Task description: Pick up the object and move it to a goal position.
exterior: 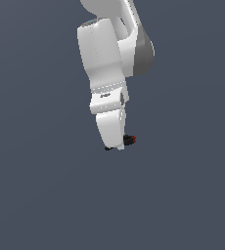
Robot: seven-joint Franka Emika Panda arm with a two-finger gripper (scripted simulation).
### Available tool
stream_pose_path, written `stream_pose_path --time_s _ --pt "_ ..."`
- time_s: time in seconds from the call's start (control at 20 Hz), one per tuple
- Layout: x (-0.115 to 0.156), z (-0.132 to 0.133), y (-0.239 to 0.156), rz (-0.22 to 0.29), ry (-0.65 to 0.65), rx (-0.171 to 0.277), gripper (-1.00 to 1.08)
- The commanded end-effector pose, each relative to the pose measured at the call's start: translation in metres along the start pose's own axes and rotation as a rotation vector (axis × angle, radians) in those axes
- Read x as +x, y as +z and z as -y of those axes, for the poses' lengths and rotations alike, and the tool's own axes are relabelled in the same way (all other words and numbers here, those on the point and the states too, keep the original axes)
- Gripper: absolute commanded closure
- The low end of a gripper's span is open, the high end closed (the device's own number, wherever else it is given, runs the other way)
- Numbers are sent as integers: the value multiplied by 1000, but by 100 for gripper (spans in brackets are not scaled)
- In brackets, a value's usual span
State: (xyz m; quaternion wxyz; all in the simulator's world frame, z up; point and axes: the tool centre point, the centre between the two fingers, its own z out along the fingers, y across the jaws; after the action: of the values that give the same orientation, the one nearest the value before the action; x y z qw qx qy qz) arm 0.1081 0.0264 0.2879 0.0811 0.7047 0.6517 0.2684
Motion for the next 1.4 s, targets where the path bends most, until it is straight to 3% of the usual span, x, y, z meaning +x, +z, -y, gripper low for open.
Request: stream_pose_path --time_s 0.0,0.75,1.35 --pt "4 -13 -17 -28 -25 -31 108" --pt "20 -75 -118 -185 -156 -195 108" --pt "23 -95 -164 -253 -209 -262 108"
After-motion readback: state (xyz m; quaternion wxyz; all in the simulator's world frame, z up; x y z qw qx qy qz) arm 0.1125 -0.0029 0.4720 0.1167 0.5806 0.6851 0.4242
